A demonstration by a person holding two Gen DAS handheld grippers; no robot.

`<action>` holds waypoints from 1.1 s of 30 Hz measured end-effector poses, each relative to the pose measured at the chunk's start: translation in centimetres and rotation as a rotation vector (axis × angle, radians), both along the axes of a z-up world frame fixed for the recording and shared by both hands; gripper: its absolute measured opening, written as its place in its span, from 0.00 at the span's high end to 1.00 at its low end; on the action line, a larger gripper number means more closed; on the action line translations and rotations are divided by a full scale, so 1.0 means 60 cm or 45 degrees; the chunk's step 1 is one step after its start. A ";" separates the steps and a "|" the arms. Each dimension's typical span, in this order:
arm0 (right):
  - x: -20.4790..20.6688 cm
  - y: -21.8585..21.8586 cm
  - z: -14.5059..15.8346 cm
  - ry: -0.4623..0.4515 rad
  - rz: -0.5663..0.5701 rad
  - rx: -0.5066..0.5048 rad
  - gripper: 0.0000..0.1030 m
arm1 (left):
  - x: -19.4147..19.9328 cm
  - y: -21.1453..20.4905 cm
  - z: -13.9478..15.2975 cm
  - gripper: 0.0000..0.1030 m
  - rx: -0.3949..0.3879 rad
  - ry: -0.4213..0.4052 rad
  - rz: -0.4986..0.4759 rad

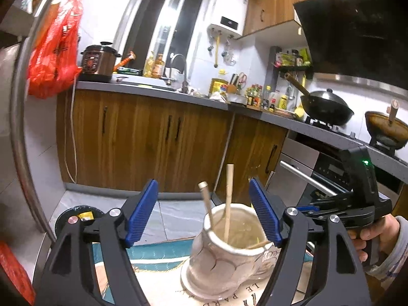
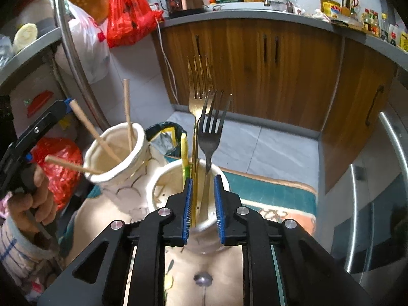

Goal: Organize utensils
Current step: 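Drop the chopstick into the larger pot while the right tool drops the fork into the smaller pot, then lower the left tool onto a chopstick while the right tool lowers onto the yellow-green spatula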

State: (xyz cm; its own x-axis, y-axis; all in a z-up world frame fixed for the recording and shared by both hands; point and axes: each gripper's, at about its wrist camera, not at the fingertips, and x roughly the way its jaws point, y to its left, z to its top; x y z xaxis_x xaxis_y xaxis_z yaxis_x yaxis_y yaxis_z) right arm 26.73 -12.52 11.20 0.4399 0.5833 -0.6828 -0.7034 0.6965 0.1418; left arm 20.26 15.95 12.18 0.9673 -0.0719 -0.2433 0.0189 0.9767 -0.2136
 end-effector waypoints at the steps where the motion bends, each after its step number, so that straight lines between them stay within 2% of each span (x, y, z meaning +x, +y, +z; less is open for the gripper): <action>1: -0.005 -0.005 0.001 -0.004 -0.001 0.000 0.81 | -0.009 0.006 -0.002 0.28 -0.012 -0.003 0.013; 5: -0.035 -0.031 -0.009 -0.001 0.011 -0.020 0.78 | -0.050 0.029 -0.018 0.27 -0.085 0.009 0.065; 7: -0.045 -0.034 -0.022 0.017 0.021 -0.050 0.77 | -0.069 0.037 -0.037 0.27 -0.125 0.049 0.071; 18: -0.089 -0.038 -0.111 0.141 0.044 -0.166 0.77 | -0.104 0.009 -0.129 0.28 -0.178 0.282 0.030; 21: -0.104 -0.035 -0.122 0.172 0.067 -0.161 0.77 | -0.103 -0.012 -0.145 0.34 -0.167 0.351 -0.007; 23: -0.116 -0.031 -0.128 0.192 0.092 -0.158 0.77 | -0.103 -0.029 -0.158 0.43 -0.152 0.408 -0.041; 27: -0.143 -0.017 -0.148 0.255 0.162 -0.158 0.77 | -0.098 -0.079 -0.195 0.52 -0.094 0.556 -0.145; 29: -0.157 -0.007 -0.162 0.266 0.189 -0.188 0.77 | -0.095 -0.105 -0.209 0.60 -0.053 0.609 -0.196; 33: -0.172 0.000 -0.176 0.282 0.212 -0.215 0.77 | -0.091 -0.144 -0.226 0.62 0.023 0.672 -0.251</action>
